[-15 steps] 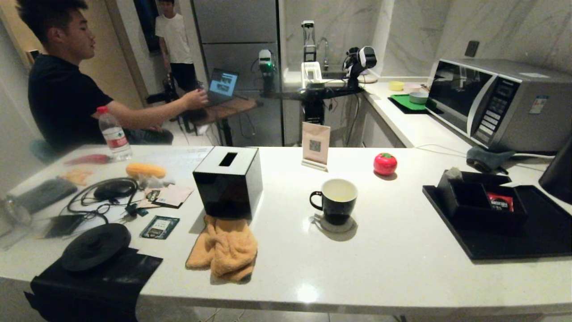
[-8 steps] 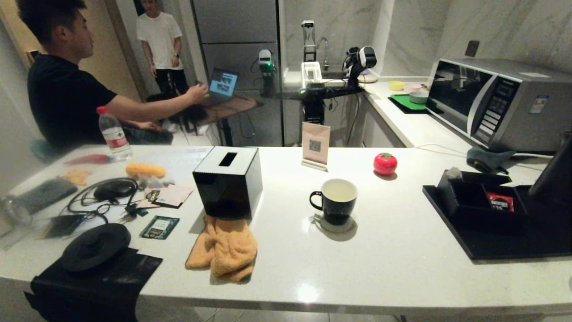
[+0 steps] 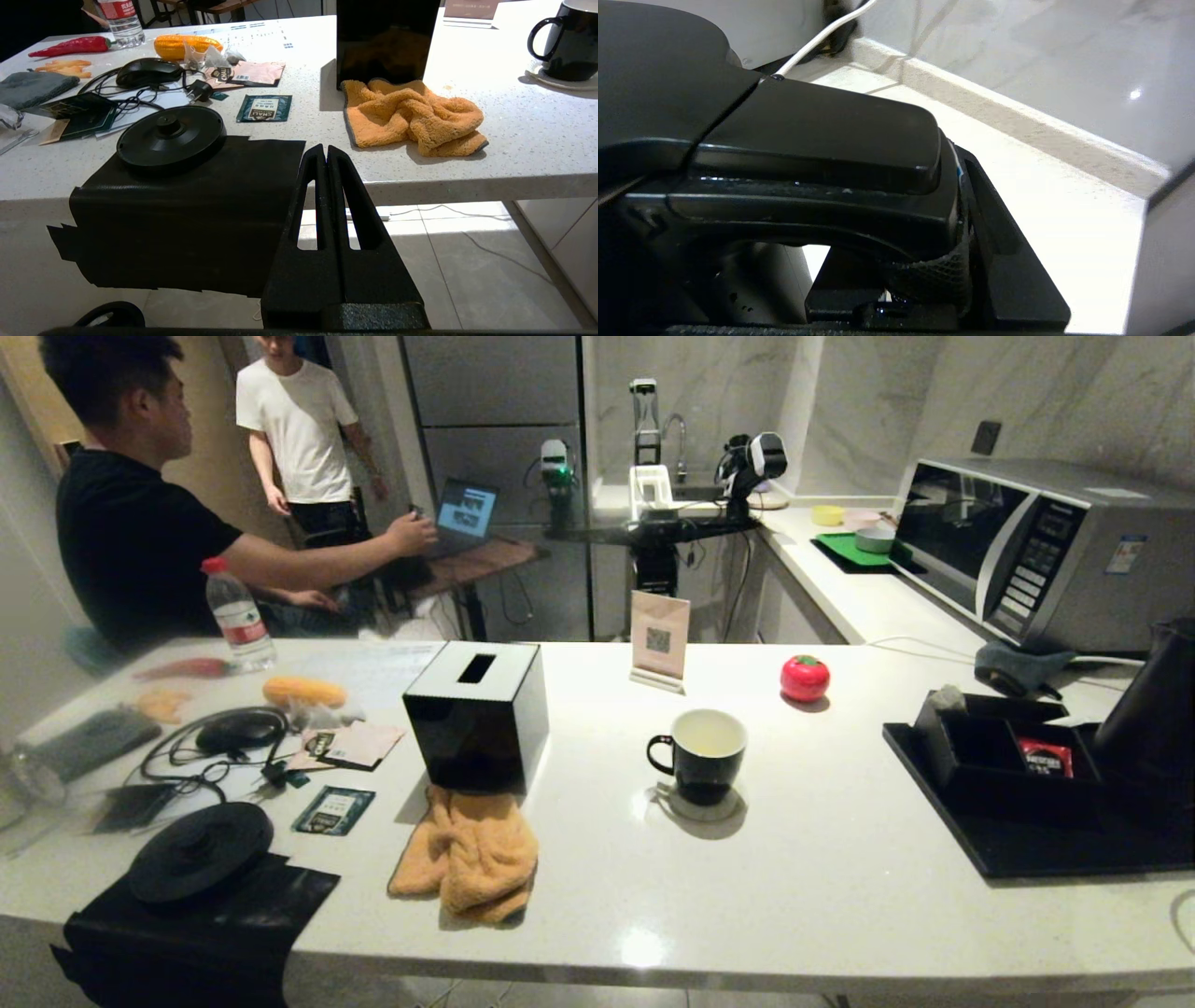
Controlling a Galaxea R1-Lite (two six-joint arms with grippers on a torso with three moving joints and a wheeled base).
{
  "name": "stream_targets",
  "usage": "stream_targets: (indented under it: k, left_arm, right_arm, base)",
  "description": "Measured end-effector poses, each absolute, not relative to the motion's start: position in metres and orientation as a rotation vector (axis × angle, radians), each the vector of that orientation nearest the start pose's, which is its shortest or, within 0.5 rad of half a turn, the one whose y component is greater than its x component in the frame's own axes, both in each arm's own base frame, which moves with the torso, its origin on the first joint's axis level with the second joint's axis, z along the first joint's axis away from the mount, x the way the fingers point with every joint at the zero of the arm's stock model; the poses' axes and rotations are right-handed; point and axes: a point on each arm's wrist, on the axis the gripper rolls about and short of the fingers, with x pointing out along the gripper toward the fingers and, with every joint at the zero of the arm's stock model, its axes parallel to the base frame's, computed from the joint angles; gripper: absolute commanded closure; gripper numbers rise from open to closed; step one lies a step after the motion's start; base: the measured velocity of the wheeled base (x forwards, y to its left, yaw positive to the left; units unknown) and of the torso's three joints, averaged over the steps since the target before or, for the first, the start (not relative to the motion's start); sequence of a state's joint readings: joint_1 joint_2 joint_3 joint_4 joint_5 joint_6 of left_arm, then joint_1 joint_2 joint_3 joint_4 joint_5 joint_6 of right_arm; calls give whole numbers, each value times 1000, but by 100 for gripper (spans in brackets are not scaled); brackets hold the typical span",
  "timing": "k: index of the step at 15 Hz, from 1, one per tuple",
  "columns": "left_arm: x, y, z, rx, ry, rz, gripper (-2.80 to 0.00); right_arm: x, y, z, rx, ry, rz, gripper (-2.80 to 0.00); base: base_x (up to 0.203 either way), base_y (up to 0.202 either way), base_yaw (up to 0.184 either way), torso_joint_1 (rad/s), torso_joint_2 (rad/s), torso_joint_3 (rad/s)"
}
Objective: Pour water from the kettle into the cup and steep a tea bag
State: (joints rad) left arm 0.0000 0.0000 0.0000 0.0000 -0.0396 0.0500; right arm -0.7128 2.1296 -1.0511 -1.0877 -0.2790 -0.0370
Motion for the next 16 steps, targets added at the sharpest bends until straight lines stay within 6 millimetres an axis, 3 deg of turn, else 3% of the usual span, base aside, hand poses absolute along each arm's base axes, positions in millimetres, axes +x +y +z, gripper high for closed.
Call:
stream_targets:
  k: [9,16]
  left_arm:
    - [-23,-1,75,50,-1,-40,0]
    - [-23,-1,75,50,-1,-40,0]
  right_arm:
    - [316,-266,131,-50,-5,-965,0]
    - [318,-263,113,-55,5,-960,0]
  base:
    - [0,0,0,0,0,0]
    - [0,0,0,0,0,0]
